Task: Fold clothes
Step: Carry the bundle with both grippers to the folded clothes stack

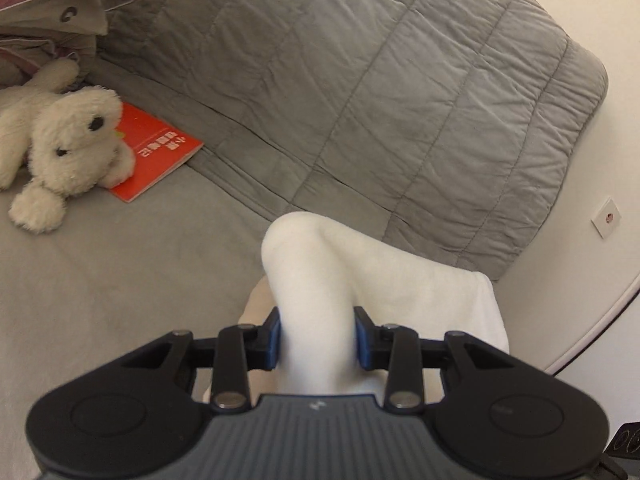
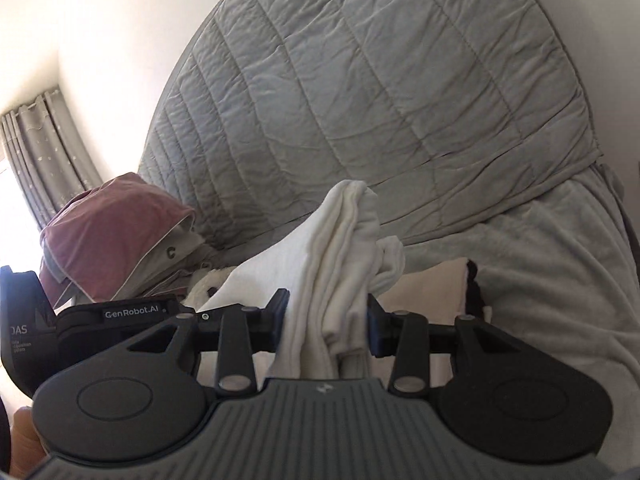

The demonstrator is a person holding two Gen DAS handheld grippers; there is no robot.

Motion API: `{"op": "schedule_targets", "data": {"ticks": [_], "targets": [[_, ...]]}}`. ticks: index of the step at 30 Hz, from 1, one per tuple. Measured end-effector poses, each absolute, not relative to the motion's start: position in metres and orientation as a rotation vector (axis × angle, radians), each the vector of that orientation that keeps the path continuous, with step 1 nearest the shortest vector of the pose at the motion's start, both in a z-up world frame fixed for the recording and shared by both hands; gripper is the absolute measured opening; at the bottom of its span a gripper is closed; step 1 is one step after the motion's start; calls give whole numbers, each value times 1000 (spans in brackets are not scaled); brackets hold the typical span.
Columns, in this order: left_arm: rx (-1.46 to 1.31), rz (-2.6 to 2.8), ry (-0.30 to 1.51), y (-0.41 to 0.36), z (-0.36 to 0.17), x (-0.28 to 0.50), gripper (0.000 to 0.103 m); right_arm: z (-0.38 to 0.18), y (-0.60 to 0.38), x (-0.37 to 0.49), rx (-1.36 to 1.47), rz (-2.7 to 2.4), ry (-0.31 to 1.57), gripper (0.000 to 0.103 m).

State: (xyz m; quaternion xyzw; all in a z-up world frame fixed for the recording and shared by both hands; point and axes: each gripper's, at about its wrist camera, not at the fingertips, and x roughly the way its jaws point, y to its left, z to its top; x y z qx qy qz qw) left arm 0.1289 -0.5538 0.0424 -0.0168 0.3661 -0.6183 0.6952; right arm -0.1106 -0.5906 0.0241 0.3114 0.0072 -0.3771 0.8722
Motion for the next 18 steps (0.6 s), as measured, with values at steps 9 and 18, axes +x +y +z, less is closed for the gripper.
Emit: {"op": "schedule_targets", "data": {"ticks": [9, 18], "targets": [[35, -1477, 745, -595, 32, 128, 36, 11, -604, -117, 630, -882, 22, 42], [102, -1387, 628, -597, 7, 127, 75, -6, -608, -114, 634, -929, 100, 53]]}}
